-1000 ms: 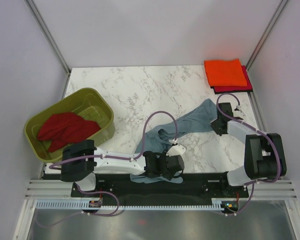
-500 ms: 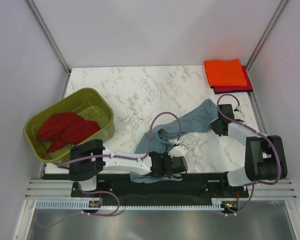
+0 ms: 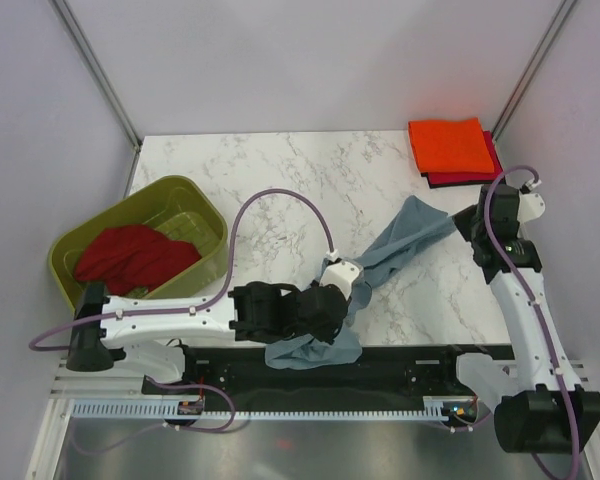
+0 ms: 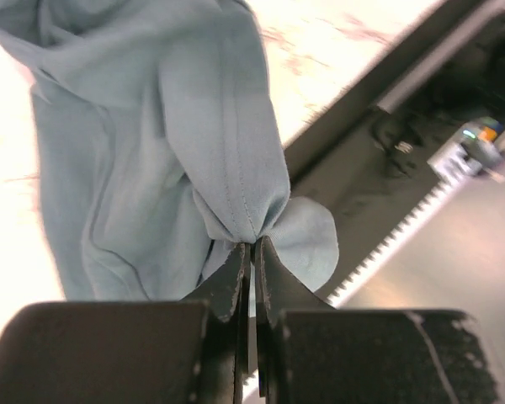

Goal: Fold and stack the t-shirts
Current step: Flatten the tshirt out

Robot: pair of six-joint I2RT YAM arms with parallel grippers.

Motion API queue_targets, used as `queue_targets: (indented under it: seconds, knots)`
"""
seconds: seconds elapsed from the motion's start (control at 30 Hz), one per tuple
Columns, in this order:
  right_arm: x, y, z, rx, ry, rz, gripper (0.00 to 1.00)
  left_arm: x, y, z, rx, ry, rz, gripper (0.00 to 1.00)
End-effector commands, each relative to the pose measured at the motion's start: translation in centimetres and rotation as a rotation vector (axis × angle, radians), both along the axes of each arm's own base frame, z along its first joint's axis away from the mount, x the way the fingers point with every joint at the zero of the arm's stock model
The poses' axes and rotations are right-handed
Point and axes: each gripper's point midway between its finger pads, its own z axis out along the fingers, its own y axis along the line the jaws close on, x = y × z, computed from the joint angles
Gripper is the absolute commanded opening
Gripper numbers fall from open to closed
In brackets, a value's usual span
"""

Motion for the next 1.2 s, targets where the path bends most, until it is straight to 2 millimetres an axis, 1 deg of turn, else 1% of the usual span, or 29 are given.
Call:
queue_targets:
  seconds: [0.0, 0.03, 0.07, 0.1, 0.13, 0.17, 0.2, 0.23, 0.27, 0.3, 0.4, 0.47, 0.5, 0.53, 0.6, 0.63, 0.67, 0.7, 0.73, 0.77, 0.8, 0.83, 0.87, 0.93, 0.97, 1.0, 1.03, 1.13, 1.17]
  knots:
    - [-3.2, 0.7, -4.5, 0.028, 0.151, 0.024, 0.00, -3.8, -1.5, -1.0, -0.055, 0.147, -0.153, 0.02]
    - [-3.6, 0.8, -5.1, 0.034, 0.160, 0.028, 0.00, -4.3, -1.6, -1.1, -0.055, 0.168, -0.172, 0.02]
    - [-4.0, 0.8, -5.6, 0.035, 0.160, 0.031, 0.00, -4.7, -1.8, -2.3, -0.053, 0.183, -0.184, 0.02]
    - [-4.6, 0.9, -7.0, 0.038, 0.185, 0.035, 0.00, -5.0, -1.9, -2.9, -0.051, 0.197, -0.188, 0.04]
    - [-4.8, 1.1, -7.5, 0.038, 0.192, 0.044, 0.00, -5.3, -1.5, -4.2, -0.032, 0.212, -0.187, 0.12]
    - [-5.0, 1.1, -7.8, 0.033, 0.197, 0.052, 0.00, -5.5, -1.7, -4.4, -0.045, 0.217, -0.188, 0.24]
    - [-5.3, 1.1, -8.6, 0.030, 0.213, 0.058, 0.00, -5.6, -1.5, -4.7, -0.044, 0.221, -0.186, 0.38]
    - [-5.5, 1.1, -9.0, 0.026, 0.222, 0.065, 0.00, -5.6, -1.1, -4.9, -0.041, 0.218, -0.175, 0.40]
    - [-5.6, 1.2, -9.2, 0.022, 0.228, 0.071, 0.00, -5.5, -0.9, -4.7, -0.049, 0.212, -0.172, 0.43]
    - [-5.7, 1.2, -9.4, 0.013, 0.237, 0.085, 0.00, -5.3, -0.7, -3.9, -0.070, 0.196, -0.171, 0.45]
    - [-6.0, 1.5, -9.8, 0.020, 0.241, 0.105, 0.00, -4.1, -0.2, -3.0, -0.087, 0.116, -0.164, 0.47]
    - [-6.1, 2.0, -9.9, 0.033, 0.235, 0.127, 0.00, -4.0, -0.4, -3.1, -0.077, 0.087, -0.198, 0.47]
    - [-6.3, 2.1, -10.2, 0.039, 0.242, 0.131, 0.00, -4.1, -0.9, -3.0, -0.088, 0.084, -0.218, 0.47]
    - [-6.2, 2.3, -10.2, 0.047, 0.236, 0.138, 0.00, -4.1, -1.3, -3.5, -0.071, 0.080, -0.234, 0.47]
    - [-6.3, 2.8, -10.4, 0.063, 0.235, 0.159, 0.00, -4.5, -2.4, -3.7, -0.067, 0.066, -0.271, 0.47]
    - [-6.3, 2.9, -10.4, 0.066, 0.233, 0.164, 0.00, -4.4, -3.1, -4.4, -0.034, 0.041, -0.286, 0.47]
    - [-6.2, 3.0, -10.4, 0.067, 0.227, 0.170, 0.00, -4.9, -3.5, -4.7, -0.016, 0.021, -0.306, 0.47]
    - [-6.3, 3.0, -10.7, 0.070, 0.231, 0.171, 0.00, -4.7, -3.8, -5.1, 0.012, -0.013, -0.303, 0.46]
    - [-6.3, 3.0, -10.7, 0.068, 0.232, 0.176, 0.00, -5.4, -4.6, -5.6, 0.041, -0.051, -0.339, 0.46]
    - [-6.1, 3.1, -10.7, 0.069, 0.225, 0.181, 0.00, -5.6, -4.9, -5.8, 0.060, -0.082, -0.351, 0.46]
    - [-6.1, 3.2, -10.7, 0.070, 0.225, 0.188, 0.00, -5.5, -5.2, -5.7, 0.073, -0.129, -0.347, 0.46]
    - [-5.9, 3.3, -10.7, 0.073, 0.227, 0.196, 0.00, -5.9, -6.0, -5.2, 0.073, -0.173, -0.377, 0.47]
    - [-5.9, 3.5, -10.7, 0.072, 0.231, 0.207, 0.00, -6.7, -6.4, -6.0, 0.101, -0.197, -0.407, 0.47]
    - [-5.8, 3.8, -10.4, 0.078, 0.226, 0.229, 0.00, -6.1, -7.0, -6.2, 0.120, -0.232, -0.382, 0.49]
    - [-5.7, 4.0, -10.2, 0.083, 0.223, 0.235, 0.00, -6.0, -7.0, -6.6, 0.142, -0.239, -0.379, 0.52]
    - [-5.7, 4.0, -10.1, 0.085, 0.219, 0.239, 0.00, -5.6, -7.0, -7.5, 0.169, -0.248, -0.370, 0.53]
    - [-5.7, 4.1, -9.9, 0.088, 0.213, 0.242, 0.00, -5.4, -7.1, -7.7, 0.173, -0.248, -0.360, 0.54]
    - [-5.4, 4.2, -9.6, 0.090, 0.196, 0.245, 0.00, -4.8, -7.1, -8.7, 0.186, -0.222, -0.336, 0.56]
    - [-5.3, 4.1, -9.6, 0.088, 0.191, 0.244, 0.00, -4.1, -7.0, -8.9, 0.191, -0.211, -0.319, 0.56]
